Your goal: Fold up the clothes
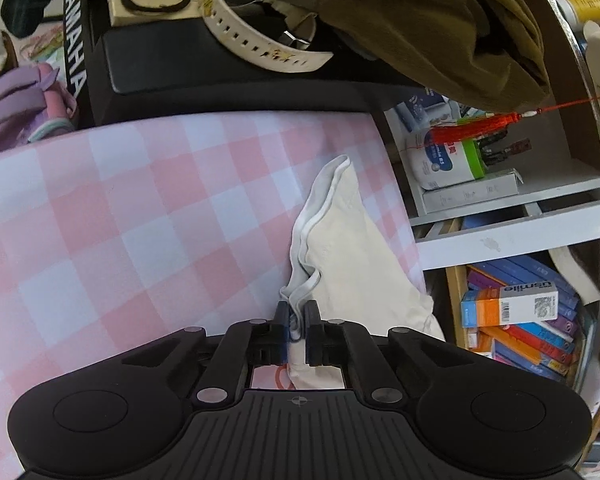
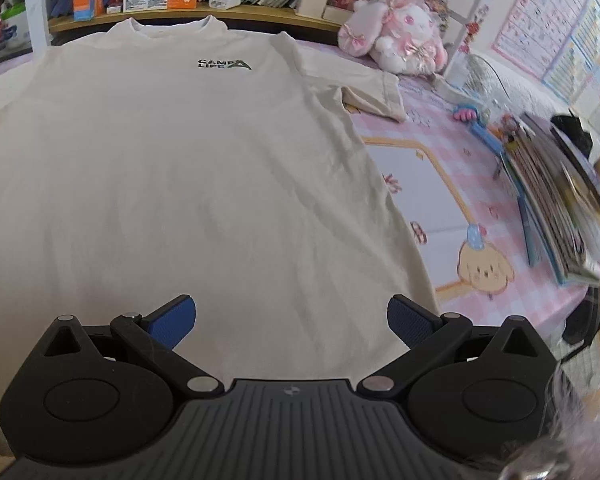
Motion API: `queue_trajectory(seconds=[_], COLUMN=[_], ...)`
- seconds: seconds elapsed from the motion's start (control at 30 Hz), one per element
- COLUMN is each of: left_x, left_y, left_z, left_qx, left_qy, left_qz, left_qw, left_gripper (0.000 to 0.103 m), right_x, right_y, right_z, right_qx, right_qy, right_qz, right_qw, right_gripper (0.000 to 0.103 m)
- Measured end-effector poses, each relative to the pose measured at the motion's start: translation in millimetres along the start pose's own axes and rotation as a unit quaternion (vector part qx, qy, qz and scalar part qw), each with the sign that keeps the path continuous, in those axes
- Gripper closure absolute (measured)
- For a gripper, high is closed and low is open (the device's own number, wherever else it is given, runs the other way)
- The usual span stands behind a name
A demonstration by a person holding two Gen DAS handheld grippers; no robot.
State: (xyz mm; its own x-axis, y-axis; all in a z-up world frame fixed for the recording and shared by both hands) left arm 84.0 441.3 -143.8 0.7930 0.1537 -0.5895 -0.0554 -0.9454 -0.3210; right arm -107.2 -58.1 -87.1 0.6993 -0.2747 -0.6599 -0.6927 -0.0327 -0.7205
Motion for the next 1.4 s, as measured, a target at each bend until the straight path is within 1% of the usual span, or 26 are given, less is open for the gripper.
queue_trajectory(seconds=[0.2, 0.27, 0.33, 0.43, 0.5, 0.53, 0.57, 0.6, 0.63, 0.67, 0.7, 0.73, 0.8, 0.83, 0.87, 0.9, 0.93, 0.97, 1.0, 1.03, 1.1, 1.23, 1.27, 1.3, 1.33, 1.4], left_x=[-8.8, -13.7, -17.2, -22.0, -25.5, -27.2, -28.1, -28.8, -29.5, -30.3, -28.4, -23.5, -12.2, -11.1, -11.7, -12.3, -13.0, -13.6, -14.3, -14.9, -16.3, -1.7, 3.7, 9.2, 14.5, 22.4], left_y=[7.1, 11.0, 16.3, 28.2, 46.4, 56.8, 75.7, 98.1, 120.5, 142.8, 171.0, 190.3, 218.5, 218.9, 213.4, 207.9, 202.3, 196.6, 191.0, 185.2, 173.6, 159.0, 153.9, 148.2, 142.6, 136.5], left_z=[-12.8, -24.5, -42.1, -75.5, -105.9, -119.8, -132.6, -144.8, -156.6, -168.3, -174.0, -169.7, -154.7, -151.1, -149.2, -147.4, -145.5, -143.6, -141.7, -139.8, -136.0, -143.9, -142.7, -140.2, -137.6, -141.0], left_qx=[0.027, 0.049, 0.082, 0.146, 0.213, 0.247, 0.29, 0.338, 0.384, 0.429, 0.486, 0.517, 0.553, 0.546, 0.527, 0.509, 0.49, 0.471, 0.452, 0.433, 0.394, 0.323, 0.307, 0.293, 0.279, 0.264], left_qy=[-0.013, -0.014, -0.012, -0.004, 0.005, 0.009, 0.018, 0.029, 0.04, 0.05, 0.06, 0.055, 0.034, 0.031, 0.031, 0.03, 0.03, 0.03, 0.03, 0.029, 0.029, 0.02, 0.0, -0.028, -0.055, -0.077], left_qz=[-0.027, -0.038, -0.046, -0.057, -0.06, -0.059, -0.047, -0.031, -0.014, 0.003, 0.027, 0.05, 0.089, 0.091, 0.085, 0.079, 0.073, 0.067, 0.061, 0.055, 0.042, 0.039, 0.033, 0.025, 0.017, 0.012], left_qw=[0.9992, 0.998, 0.9955, 0.9876, 0.9752, 0.9673, 0.9556, 0.9403, 0.9224, 0.9018, 0.8716, 0.8528, 0.8278, 0.8325, 0.8448, 0.8566, 0.8679, 0.8788, 0.8893, 0.8993, 0.9179, 0.9454, 0.9511, 0.9554, 0.9586, 0.9614], left_gripper=[0.098, 0.098, 0.098, 0.098, 0.098, 0.098, 0.098, 0.098, 0.098, 0.098, 0.097, 0.094, 0.088, 0.088, 0.088, 0.084, 0.077, 0.072, 0.064, 0.059, 0.054, 0.05, 0.051, 0.056, 0.068, 0.094], right_x=[27.0, 37.2, 47.7, 64.2, 74.3, 79.7, 84.8, 89.2, 93.1, 96.7, 100.2, 104.1, 111.7, 115.5, 118.6, 120.9, 123.0, 125.1, 126.5, 127.1, 128.2, 130.9, 131.6, 132.3, 132.9, 133.6], right_y=[-15.6, -20.3, -24.4, -28.3, -29.8, -30.8, -32.0, -33.3, -34.1, -34.6, -35.0, -35.3, -35.0, -34.7, -34.4, -34.1, -33.7, -33.3, -32.8, -32.8, -33.2, -34.0, -34.6, -35.0, -35.3, -35.2], right_z=[-10.1, -13.2, -17.5, -29.2, -37.3, -41.9, -45.9, -49.4, -52.2, -54.7, -57.2, -59.3, -62.2, -63.5, -64.8, -66.1, -67.5, -68.9, -70.0, -70.4, -68.7, -65.9, -65.9, -66.2, -66.5, -67.0], right_qx=[0.004, 0.001, -0.001, -0.005, -0.003, 0.0, 0.004, 0.008, 0.011, 0.014, 0.016, 0.018, 0.02, 0.02, 0.019, 0.019, 0.019, 0.019, 0.019, 0.017, 0.006, -0.012, -0.012, -0.012, -0.013, -0.013], right_qy=[-0.034, -0.048, -0.062, -0.083, -0.095, -0.102, -0.11, -0.117, -0.124, -0.131, -0.138, -0.145, -0.156, -0.161, -0.165, -0.169, -0.172, -0.175, -0.177, -0.179, -0.182, -0.185, -0.186, -0.187, -0.187, -0.187], right_qz=[-0.011, -0.013, -0.014, -0.012, -0.008, -0.006, -0.004, -0.003, -0.001, 0.0, 0.002, 0.004, 0.011, 0.015, 0.017, 0.019, 0.02, 0.021, 0.021, 0.018, 0.012, 0.003, 0.001, 0.0, 0.0, -0.001], right_qw=[0.999, 0.999, 0.998, 0.996, 0.995, 0.995, 0.994, 0.993, 0.992, 0.991, 0.99, 0.989, 0.988, 0.987, 0.986, 0.985, 0.985, 0.984, 0.984, 0.984, 0.983, 0.983, 0.982, 0.982, 0.982, 0.982], right_gripper=[0.0, 0.0, 0.0, 0.0, 0.0, 0.0, 0.0, 0.0, 0.0, 0.0, 0.0, 0.0, 0.0, 0.0, 0.0, 0.0, 0.0, 0.0, 0.0, 0.0, 0.0, 0.0, 0.0, 0.0, 0.0, 0.0])
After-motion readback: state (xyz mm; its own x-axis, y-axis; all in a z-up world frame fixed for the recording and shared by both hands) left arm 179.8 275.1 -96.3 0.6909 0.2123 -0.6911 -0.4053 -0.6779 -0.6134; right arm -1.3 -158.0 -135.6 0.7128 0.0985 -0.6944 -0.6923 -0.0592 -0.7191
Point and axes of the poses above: each gripper's, at about its wrist camera, not at the fingertips, and x roughly the way its jaws point, z to its left, y to its underside, the point moved 8 cm from there along x, roughly the way its jaws point, and after that the axes turned 13 degrees about -z, right-handed, at the moved point
